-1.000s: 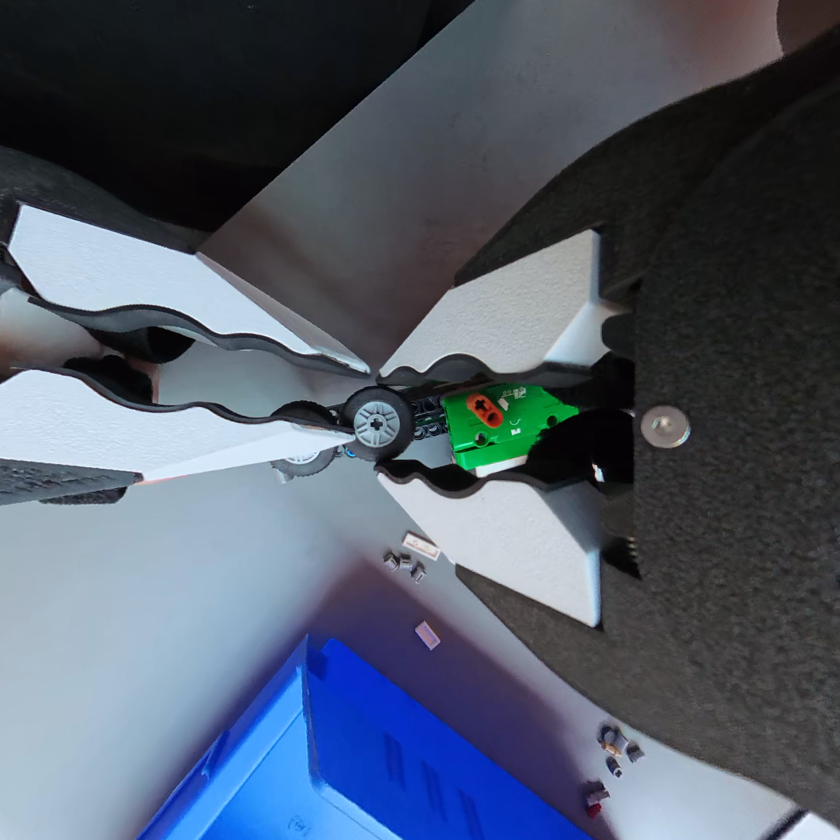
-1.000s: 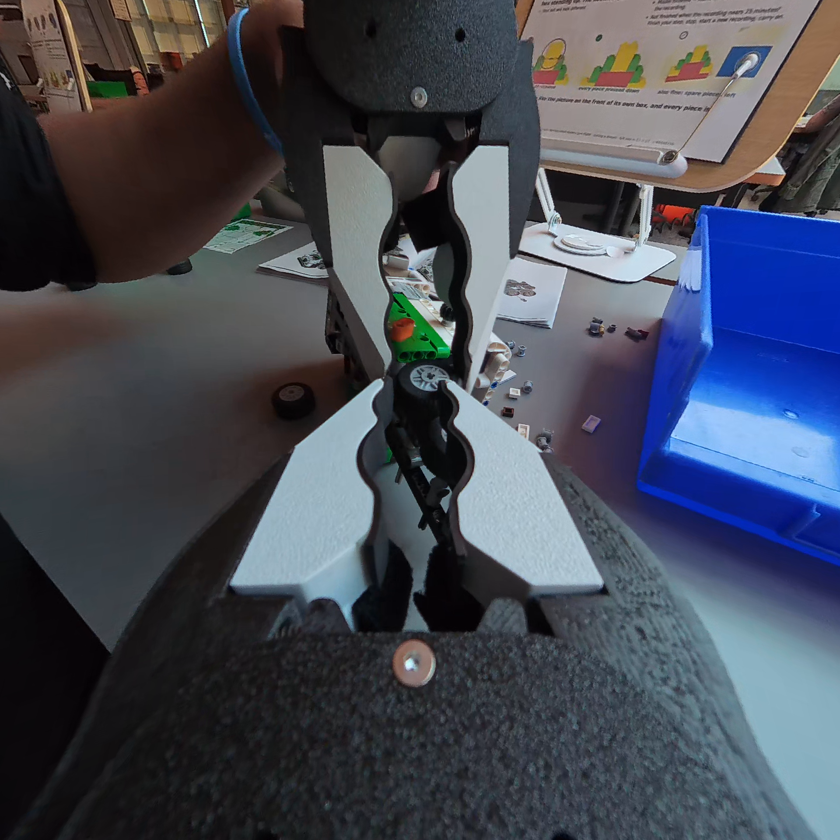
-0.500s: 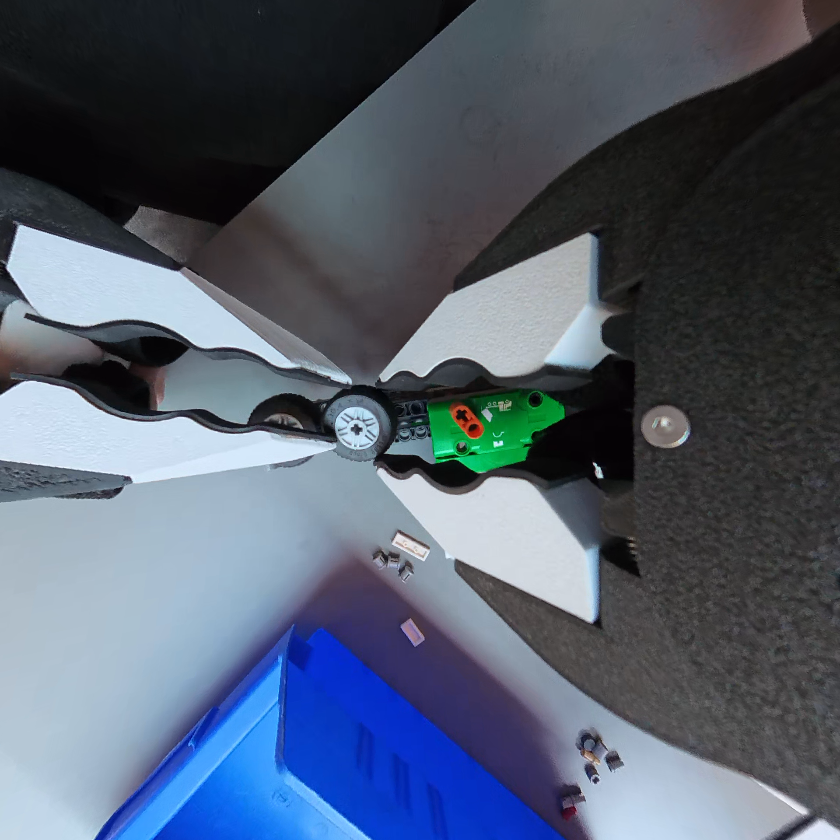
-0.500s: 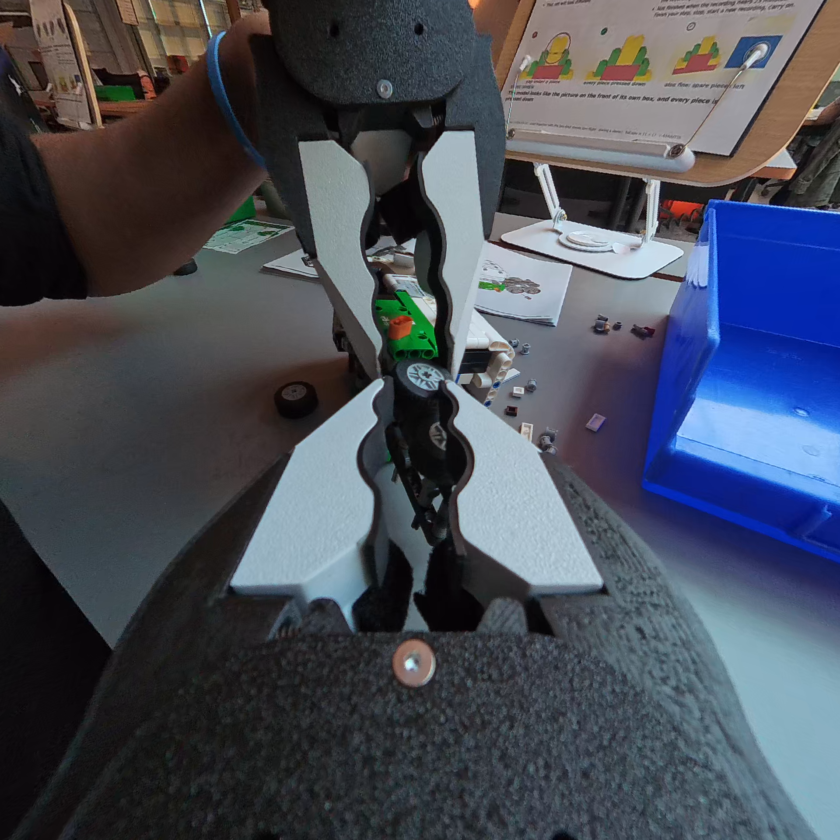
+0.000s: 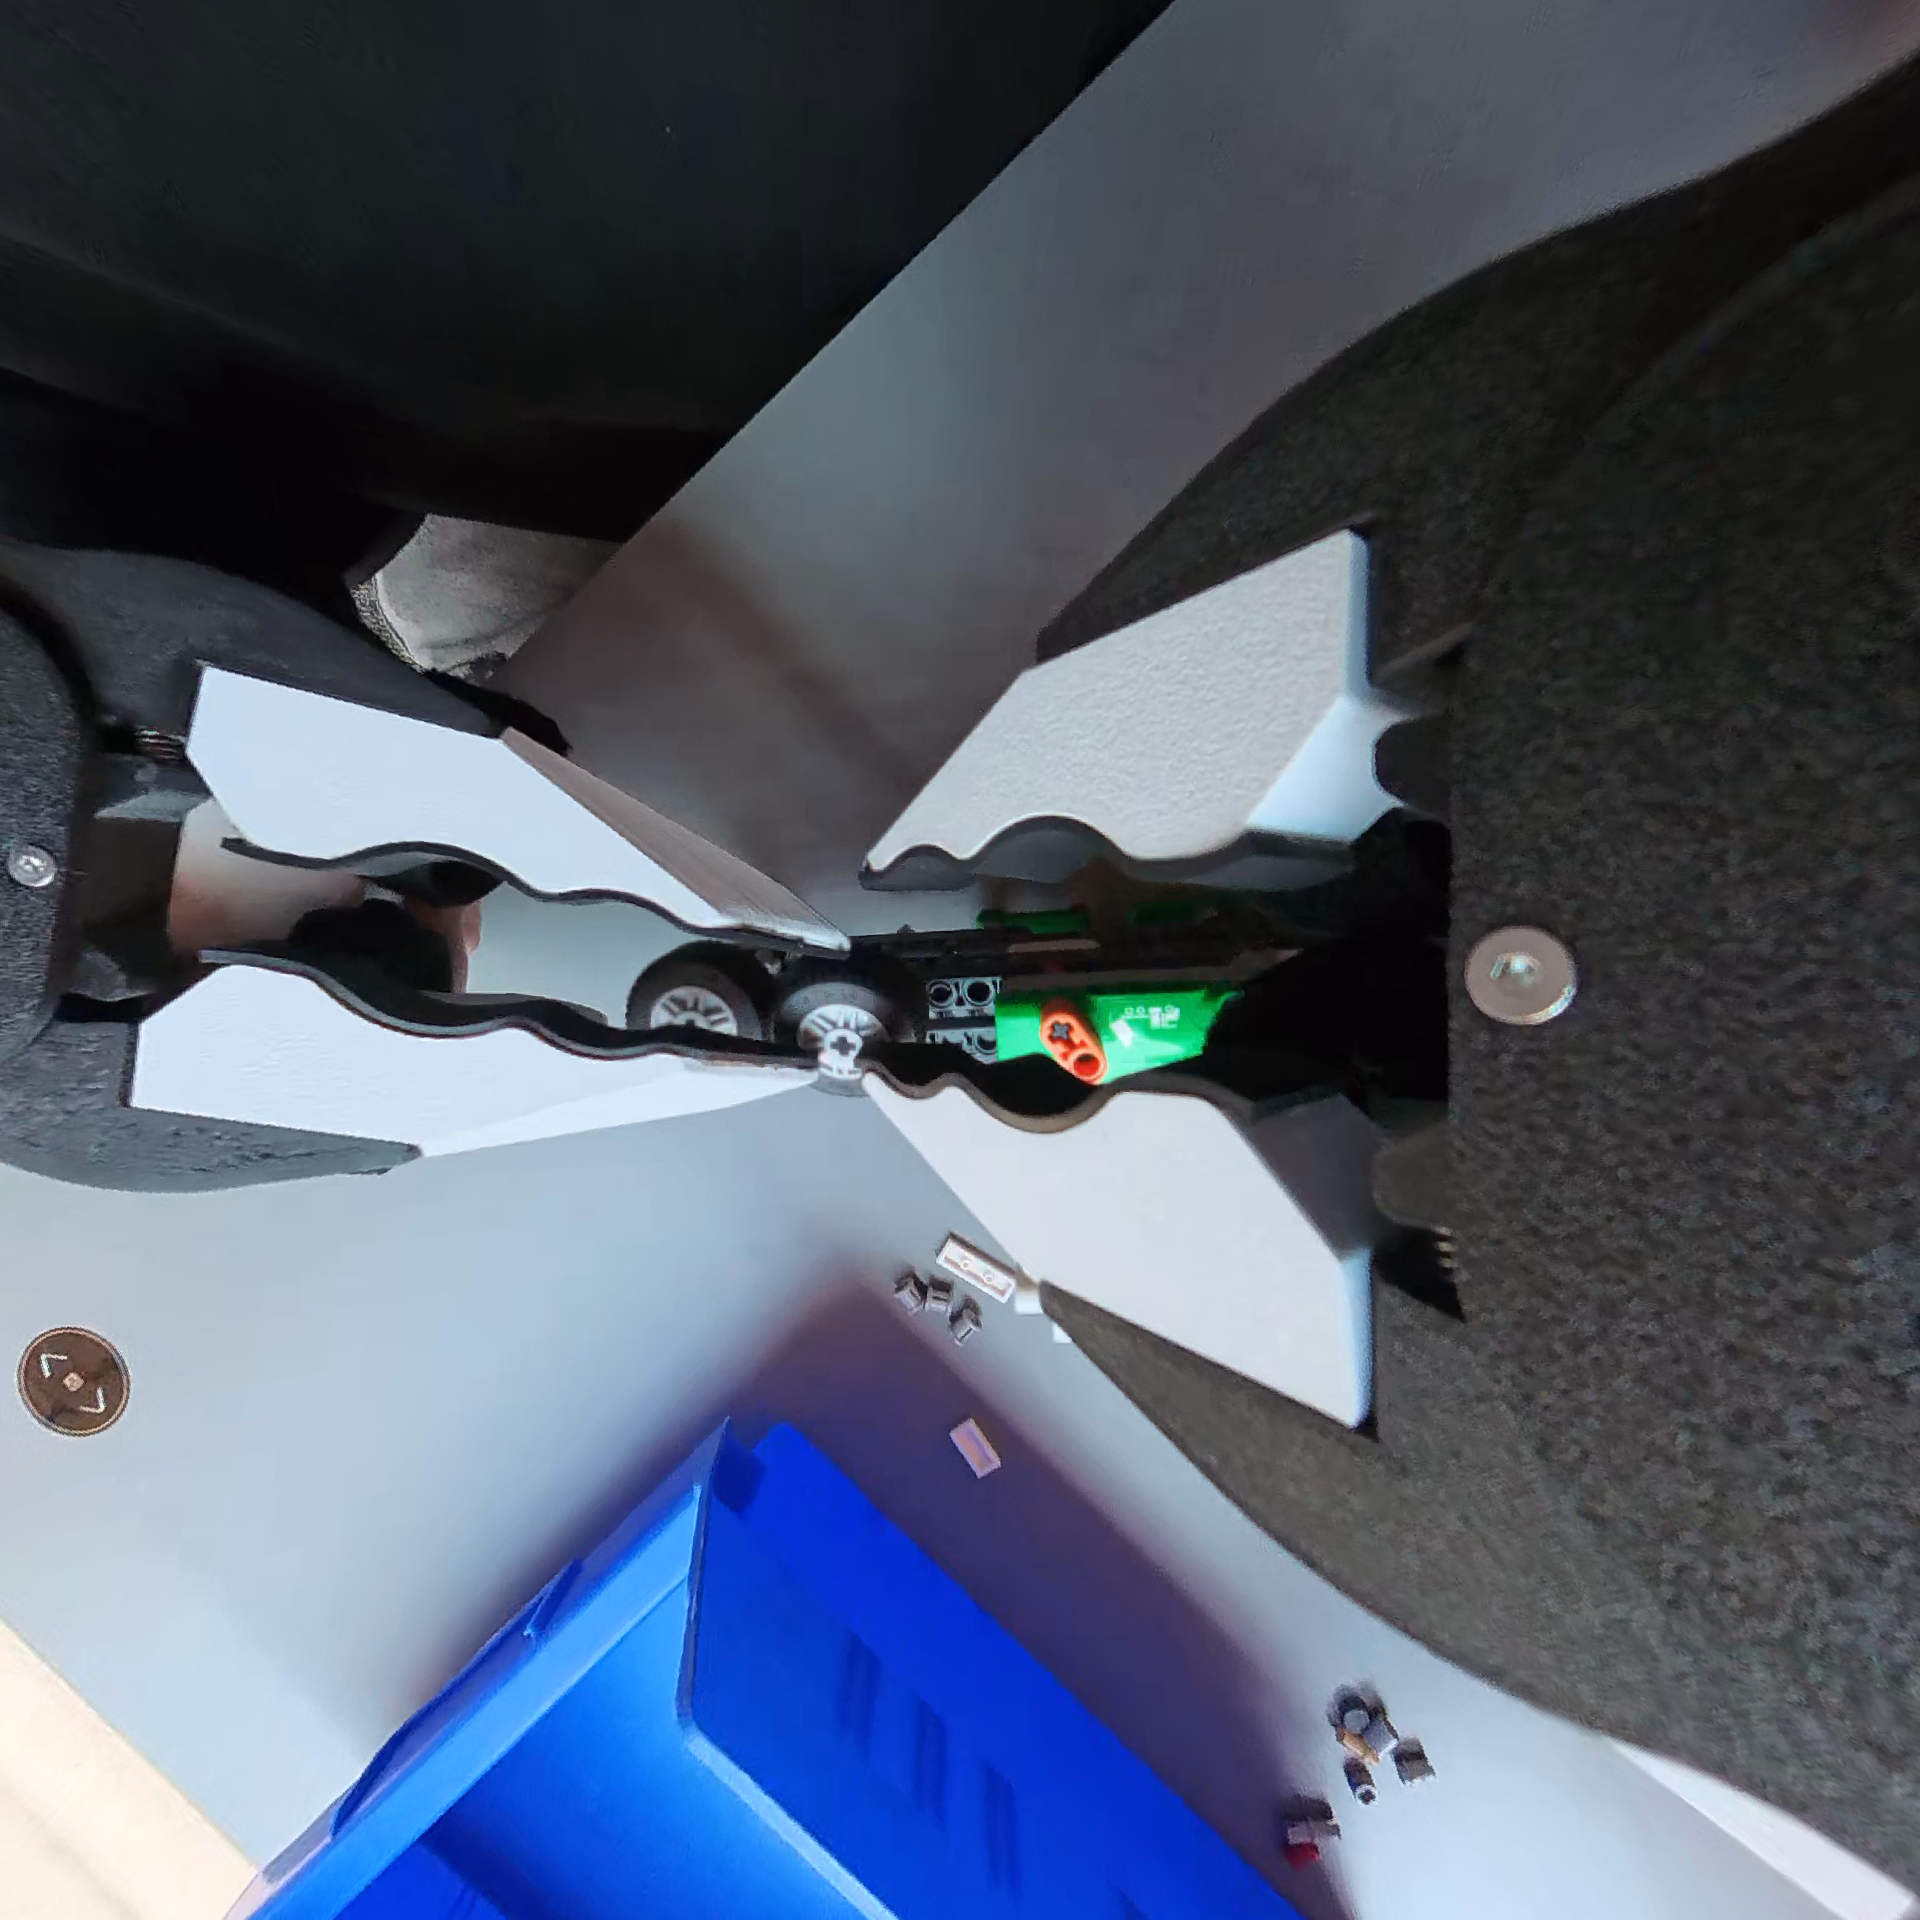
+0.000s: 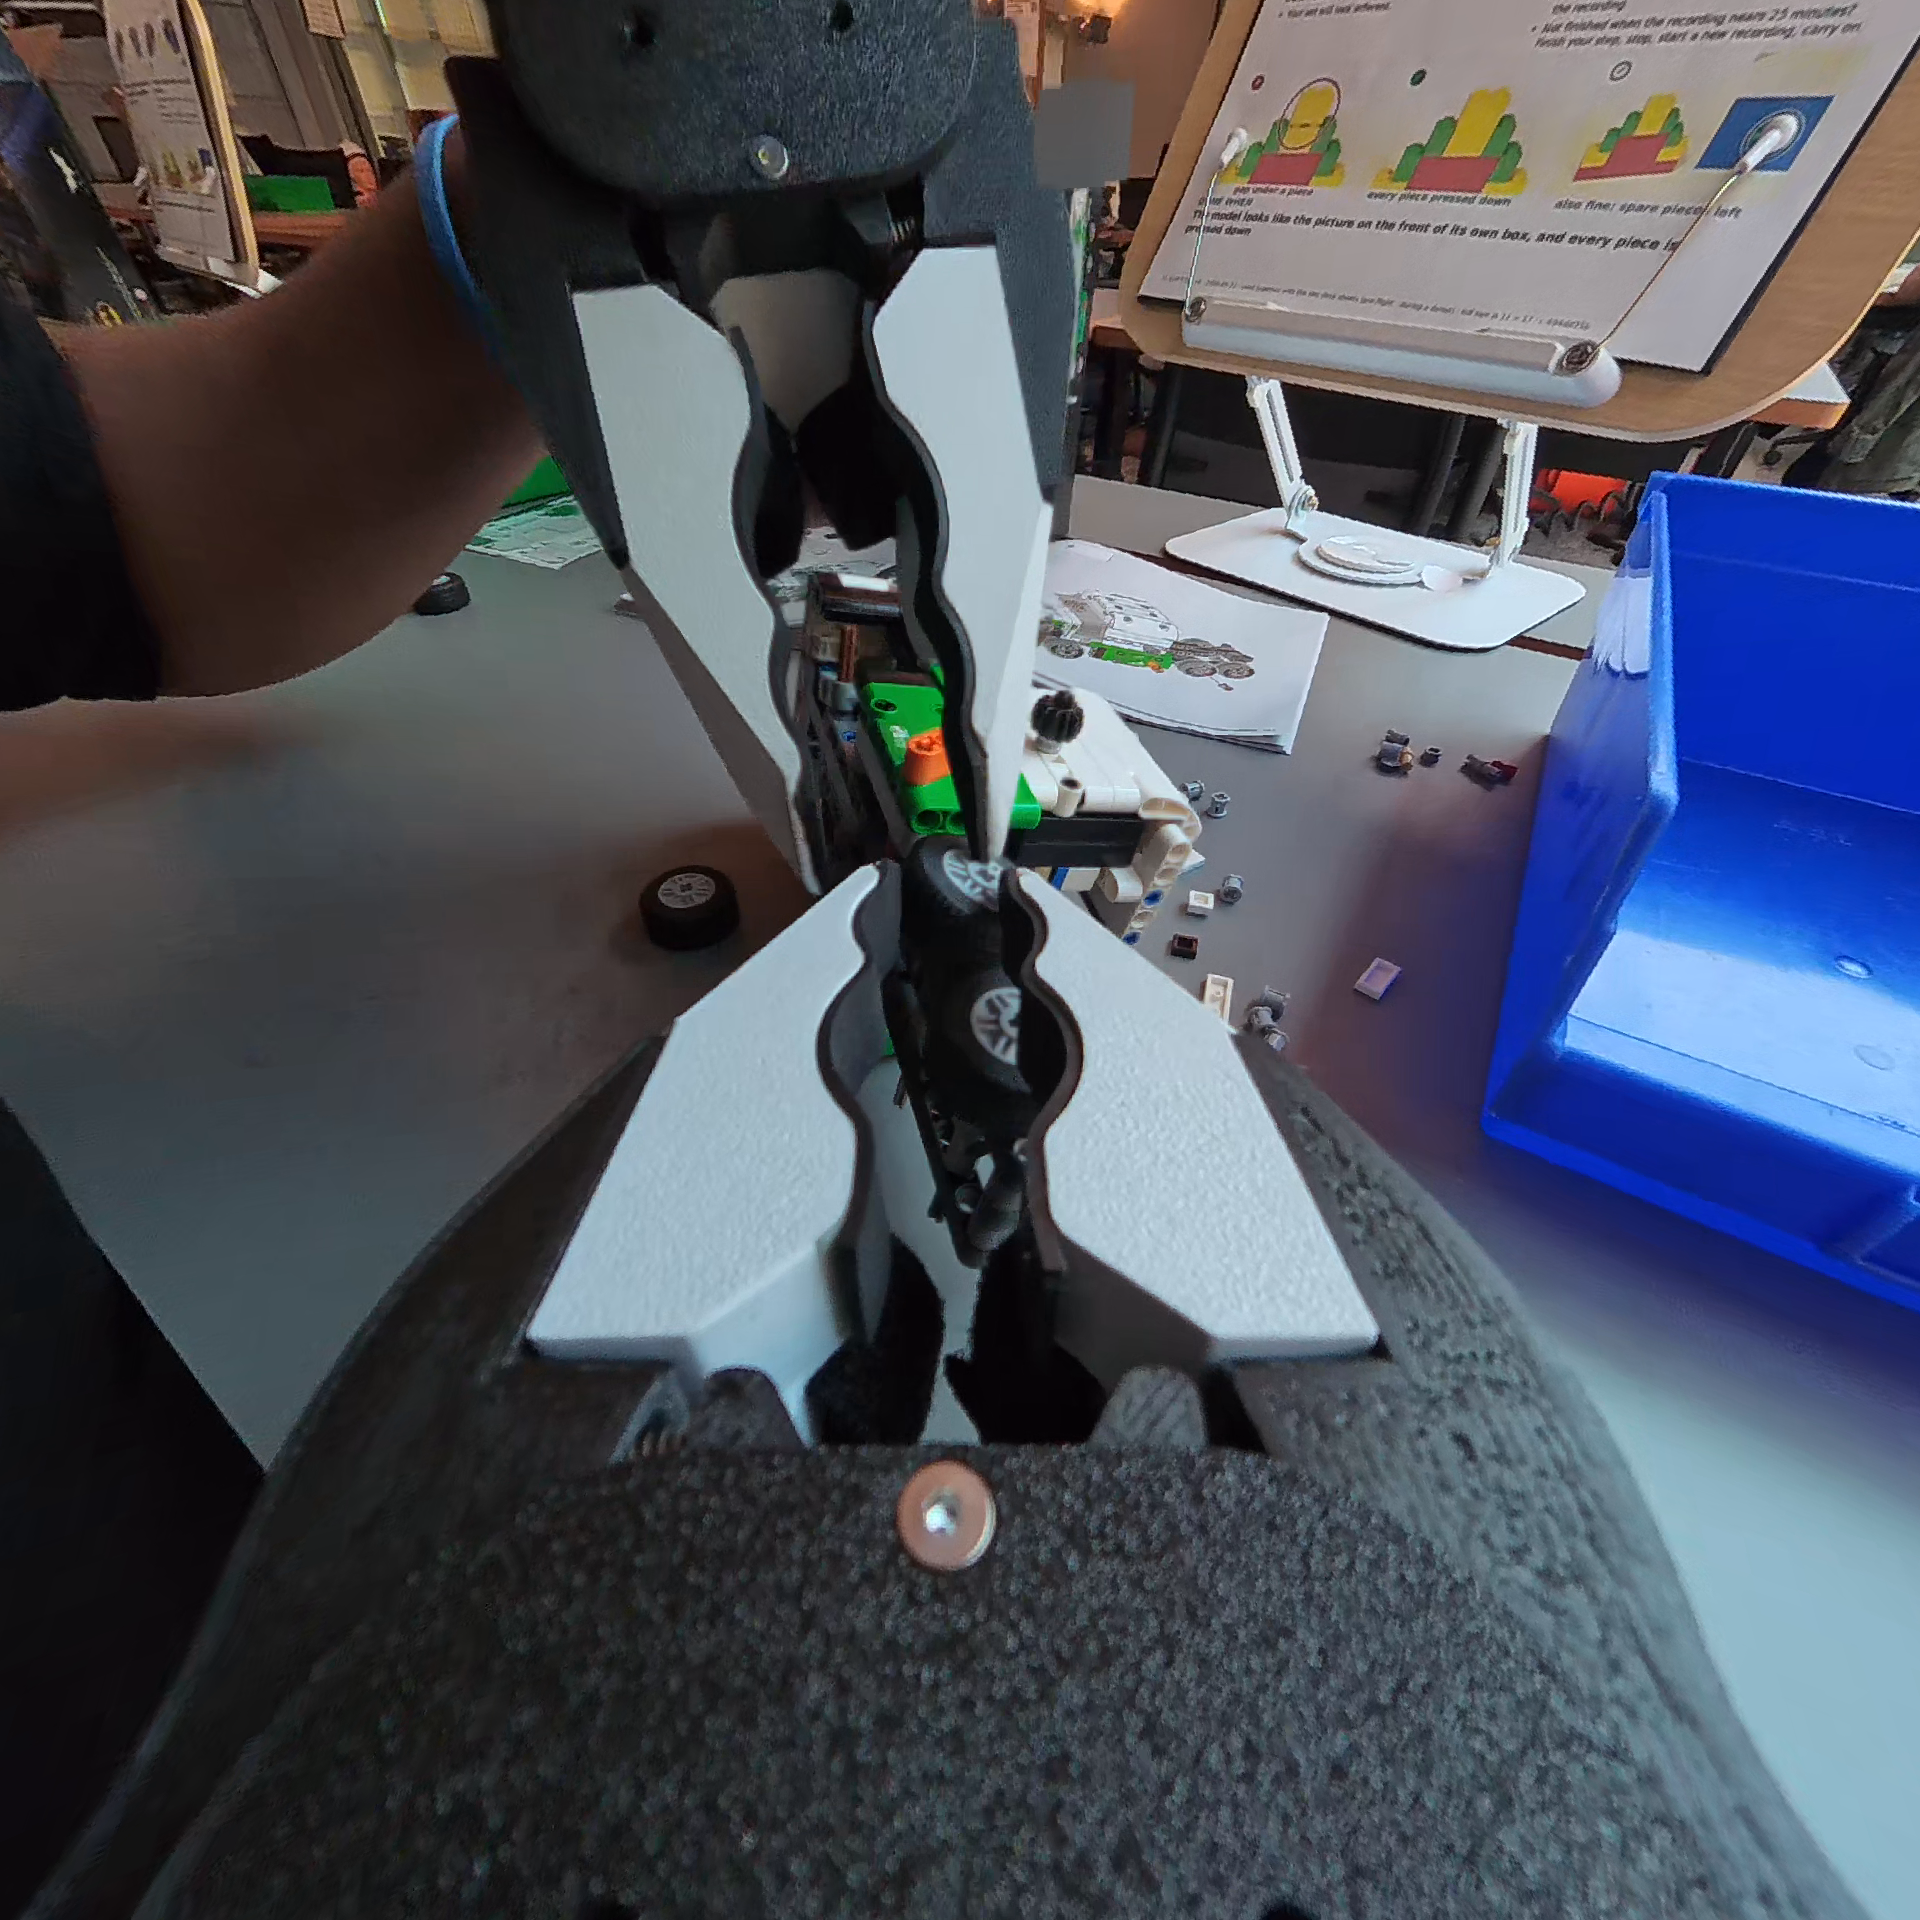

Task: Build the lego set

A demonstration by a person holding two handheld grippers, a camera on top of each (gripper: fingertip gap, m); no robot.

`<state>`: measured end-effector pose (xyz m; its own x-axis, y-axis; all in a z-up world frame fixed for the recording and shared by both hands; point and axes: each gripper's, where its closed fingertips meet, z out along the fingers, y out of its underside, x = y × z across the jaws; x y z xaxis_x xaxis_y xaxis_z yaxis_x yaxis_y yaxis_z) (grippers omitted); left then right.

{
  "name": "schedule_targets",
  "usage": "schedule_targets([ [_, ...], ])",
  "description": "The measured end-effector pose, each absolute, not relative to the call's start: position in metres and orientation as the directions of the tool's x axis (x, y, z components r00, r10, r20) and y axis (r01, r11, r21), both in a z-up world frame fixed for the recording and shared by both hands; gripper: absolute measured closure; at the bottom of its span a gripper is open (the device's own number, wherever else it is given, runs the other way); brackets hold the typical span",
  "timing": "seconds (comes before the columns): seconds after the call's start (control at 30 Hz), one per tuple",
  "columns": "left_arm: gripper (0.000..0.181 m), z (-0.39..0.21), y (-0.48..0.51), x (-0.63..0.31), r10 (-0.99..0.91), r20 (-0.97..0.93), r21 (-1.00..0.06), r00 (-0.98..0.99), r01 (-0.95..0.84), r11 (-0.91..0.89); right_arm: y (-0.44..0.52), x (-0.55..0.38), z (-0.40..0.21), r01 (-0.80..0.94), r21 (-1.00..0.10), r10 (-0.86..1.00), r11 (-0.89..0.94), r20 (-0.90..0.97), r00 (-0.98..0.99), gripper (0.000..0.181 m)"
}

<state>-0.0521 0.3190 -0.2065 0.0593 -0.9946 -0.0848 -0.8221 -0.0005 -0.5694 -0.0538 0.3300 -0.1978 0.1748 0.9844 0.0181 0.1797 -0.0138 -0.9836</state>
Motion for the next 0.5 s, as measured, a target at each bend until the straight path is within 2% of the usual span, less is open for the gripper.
schedule_targets([
  [0.27, 0.156, -0.194, 0.316, -0.053, -0.984, -0.117, -0.619, 0.135, -0.784, -0.034, 0.326, -0.056, -0.197, 0.184, -0.982, 0.987, 0.043, 0.071, 0.148, 0.166],
  [0.37, 0.156, -0.194, 0.325, -0.061, -0.943, -0.117, -0.643, 0.313, -0.747, -0.169, 0.323, -0.055, -0.197, 0.189, -0.978, 0.983, 0.093, 0.120, 0.139, 0.168],
  [0.5, 0.155, -0.183, 0.327, -0.055, -0.861, 0.027, -0.771, 0.509, -0.537, -0.342, 0.324, -0.053, -0.199, 0.199, -0.972, 0.976, 0.123, 0.155, 0.152, 0.169],
])
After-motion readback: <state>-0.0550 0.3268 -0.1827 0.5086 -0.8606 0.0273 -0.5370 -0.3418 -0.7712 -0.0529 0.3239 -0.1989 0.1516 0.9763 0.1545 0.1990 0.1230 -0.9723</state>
